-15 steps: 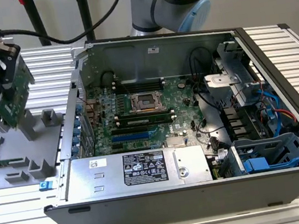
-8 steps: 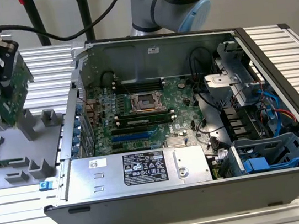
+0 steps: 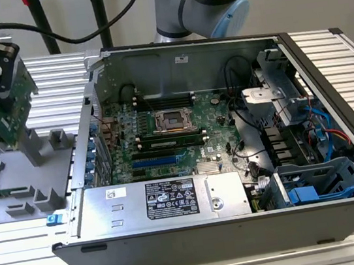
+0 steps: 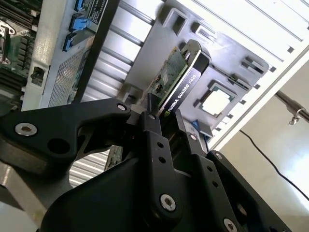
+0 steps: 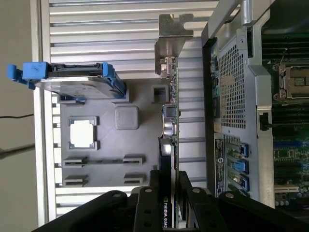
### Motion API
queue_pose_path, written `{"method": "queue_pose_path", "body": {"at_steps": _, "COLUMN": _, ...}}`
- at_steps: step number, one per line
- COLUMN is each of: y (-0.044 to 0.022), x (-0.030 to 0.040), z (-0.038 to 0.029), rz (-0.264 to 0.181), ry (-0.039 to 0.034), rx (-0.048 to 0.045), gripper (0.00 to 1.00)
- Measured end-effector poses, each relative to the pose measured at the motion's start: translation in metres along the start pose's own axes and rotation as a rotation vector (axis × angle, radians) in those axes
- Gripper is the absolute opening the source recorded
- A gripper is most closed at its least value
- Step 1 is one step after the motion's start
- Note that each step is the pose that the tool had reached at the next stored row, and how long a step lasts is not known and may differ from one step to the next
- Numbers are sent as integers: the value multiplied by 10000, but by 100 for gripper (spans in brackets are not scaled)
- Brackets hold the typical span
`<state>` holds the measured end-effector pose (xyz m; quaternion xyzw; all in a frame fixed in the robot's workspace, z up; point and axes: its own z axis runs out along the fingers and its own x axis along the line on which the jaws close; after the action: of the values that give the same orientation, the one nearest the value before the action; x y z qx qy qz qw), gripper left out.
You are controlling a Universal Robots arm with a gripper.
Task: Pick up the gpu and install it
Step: 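Pick up the gpu and move the gpu toward the slot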
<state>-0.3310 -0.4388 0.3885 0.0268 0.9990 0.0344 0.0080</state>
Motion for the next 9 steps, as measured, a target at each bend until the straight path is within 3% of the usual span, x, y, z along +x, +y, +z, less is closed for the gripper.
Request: {"method": "queue_pose_path", "body": {"at_steps": 9, "y": 5, "x": -1, "z": -74, "rz": 0, "ry": 0, "rx": 0, "gripper": 0}}
